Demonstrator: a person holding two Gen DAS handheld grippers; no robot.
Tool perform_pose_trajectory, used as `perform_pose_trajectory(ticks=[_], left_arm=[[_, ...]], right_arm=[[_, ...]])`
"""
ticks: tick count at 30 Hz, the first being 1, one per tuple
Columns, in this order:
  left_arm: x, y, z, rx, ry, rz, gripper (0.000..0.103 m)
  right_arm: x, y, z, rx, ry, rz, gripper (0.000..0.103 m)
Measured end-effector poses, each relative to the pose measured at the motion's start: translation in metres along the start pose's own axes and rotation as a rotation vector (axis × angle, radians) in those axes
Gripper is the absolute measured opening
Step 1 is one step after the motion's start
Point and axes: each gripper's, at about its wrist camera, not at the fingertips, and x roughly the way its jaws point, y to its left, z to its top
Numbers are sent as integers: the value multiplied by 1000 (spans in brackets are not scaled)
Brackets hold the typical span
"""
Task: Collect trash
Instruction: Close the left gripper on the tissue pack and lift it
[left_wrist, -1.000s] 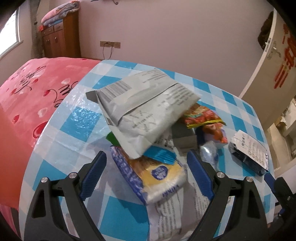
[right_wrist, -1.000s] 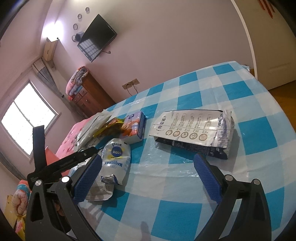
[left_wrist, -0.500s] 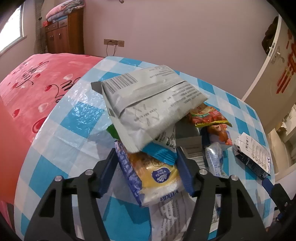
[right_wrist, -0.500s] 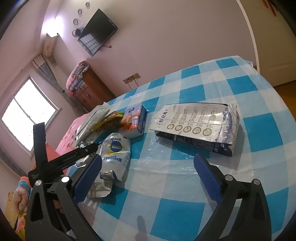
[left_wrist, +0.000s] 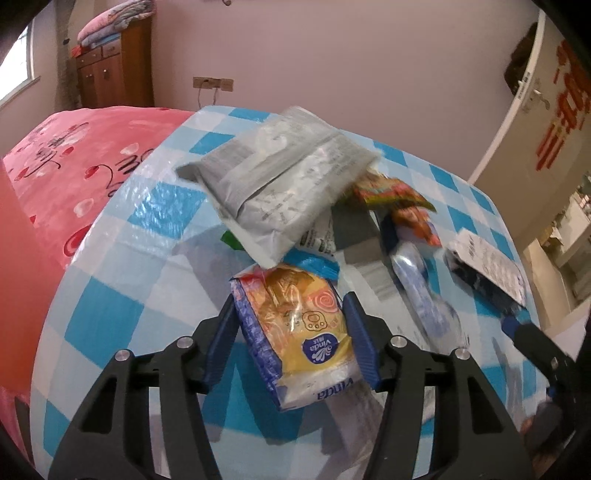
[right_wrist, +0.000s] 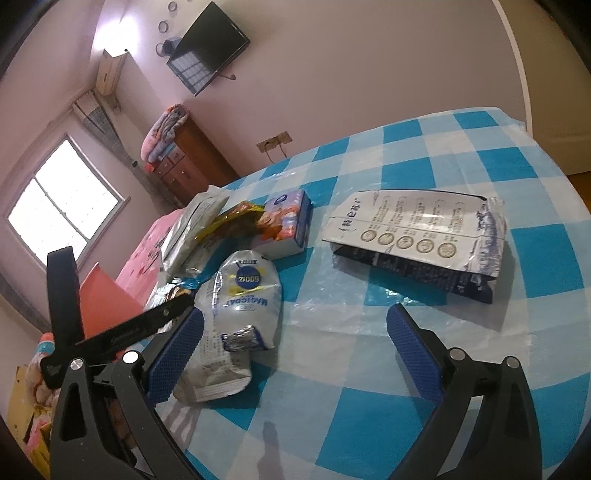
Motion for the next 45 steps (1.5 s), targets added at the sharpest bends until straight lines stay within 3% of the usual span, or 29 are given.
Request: perform_pose_trajectory(ticks=[10,14,26,34,38,45], left_arm=[[-22,2,-27,28,23,-63,57],[-28,10,-35,18,31,-71,51],[-29,22,-42,11,29,-89,51],[-35,20,-41,30,11,-96,51],[-35,20,-40,33,14,-102,51],[-35,19,-40,40,19,-101,51]], right_arm=[[8,20,-7,-66,40,13,98],[12,31,-11,-108,51,6,98],[-2,-3,2,-38,11,-91,98],[-12,-1,28,-161,-36,-246,98],[2,-12,50,-234,26,-299,98],[25,-32,69,-283,101,-278,99]])
